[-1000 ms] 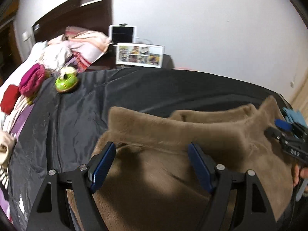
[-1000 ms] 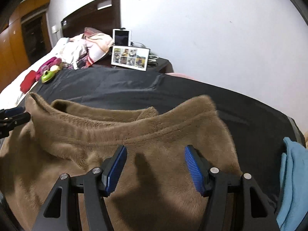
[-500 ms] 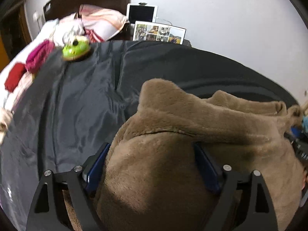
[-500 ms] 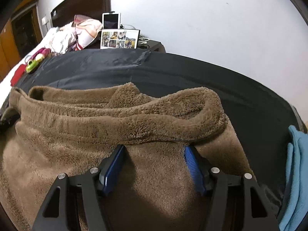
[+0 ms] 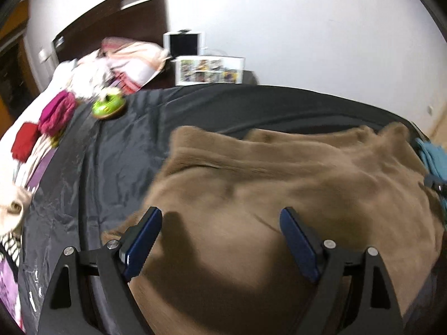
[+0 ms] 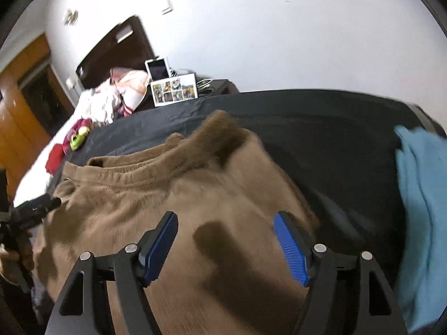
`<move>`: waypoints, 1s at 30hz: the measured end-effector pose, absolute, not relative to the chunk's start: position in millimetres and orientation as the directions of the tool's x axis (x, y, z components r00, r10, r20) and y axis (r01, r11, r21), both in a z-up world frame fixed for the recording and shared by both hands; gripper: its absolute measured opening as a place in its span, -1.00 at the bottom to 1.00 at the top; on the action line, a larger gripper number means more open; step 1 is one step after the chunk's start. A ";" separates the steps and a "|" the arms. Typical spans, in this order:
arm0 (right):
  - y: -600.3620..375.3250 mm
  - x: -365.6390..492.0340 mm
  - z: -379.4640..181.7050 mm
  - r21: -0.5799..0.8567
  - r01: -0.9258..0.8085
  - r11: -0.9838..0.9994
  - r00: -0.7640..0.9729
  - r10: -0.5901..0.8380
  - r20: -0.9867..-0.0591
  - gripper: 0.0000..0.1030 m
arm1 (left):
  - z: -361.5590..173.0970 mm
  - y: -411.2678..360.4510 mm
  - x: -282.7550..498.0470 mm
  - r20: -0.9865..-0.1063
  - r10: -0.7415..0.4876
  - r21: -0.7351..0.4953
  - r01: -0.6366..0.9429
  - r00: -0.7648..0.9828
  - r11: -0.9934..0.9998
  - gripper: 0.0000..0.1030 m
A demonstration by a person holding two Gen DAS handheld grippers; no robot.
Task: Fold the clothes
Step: 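Grasp the folded edge of the sweatshirt with both grippers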
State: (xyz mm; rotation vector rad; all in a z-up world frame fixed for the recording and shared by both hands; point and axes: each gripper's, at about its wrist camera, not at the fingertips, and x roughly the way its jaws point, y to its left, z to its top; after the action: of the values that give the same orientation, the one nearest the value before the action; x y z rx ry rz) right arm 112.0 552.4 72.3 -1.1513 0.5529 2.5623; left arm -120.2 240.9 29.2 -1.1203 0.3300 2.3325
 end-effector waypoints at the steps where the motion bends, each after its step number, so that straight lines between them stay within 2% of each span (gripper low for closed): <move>1: 556.0 122.8 72.2 0.234 -0.412 -0.881 -0.644 0.100 -0.759 0.55 | 30.5 244.8 -111.3 -0.777 0.367 -0.008 -0.575 -0.511 -0.818 0.73; 3: 562.9 143.3 70.6 0.242 -0.442 -0.864 -0.638 0.114 -0.761 0.62 | 32.7 251.9 -94.3 -0.774 0.393 -0.011 -0.609 -0.497 -0.793 0.73; 11: 589.8 187.1 42.3 0.351 -0.512 -0.784 -0.622 0.057 -0.781 0.63 | 35.2 269.8 -52.2 -0.768 0.438 -0.013 -0.672 -0.467 -0.740 0.73; 16: 586.9 184.4 32.4 0.432 -0.477 -0.766 -0.648 -0.026 -0.761 0.63 | 30.2 266.8 -49.0 -0.778 0.427 -0.019 -0.661 -0.461 -0.750 0.73; 25: 572.5 170.4 22.5 0.481 -0.423 -0.767 -0.670 -0.092 -0.736 0.64 | 24.2 268.9 -49.6 -0.790 0.415 -0.028 -0.650 -0.451 -0.759 0.74; 30: 560.4 161.4 17.2 0.572 -0.344 -0.745 -0.693 -0.210 -0.690 0.64 | 23.0 277.2 -47.4 -0.794 0.414 -0.020 -0.661 -0.446 -0.750 0.74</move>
State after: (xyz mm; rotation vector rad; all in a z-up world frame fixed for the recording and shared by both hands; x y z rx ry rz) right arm 161.4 560.4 17.2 -1.1951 1.0881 2.6014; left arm -47.4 277.2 23.0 -1.0962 0.3882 2.1996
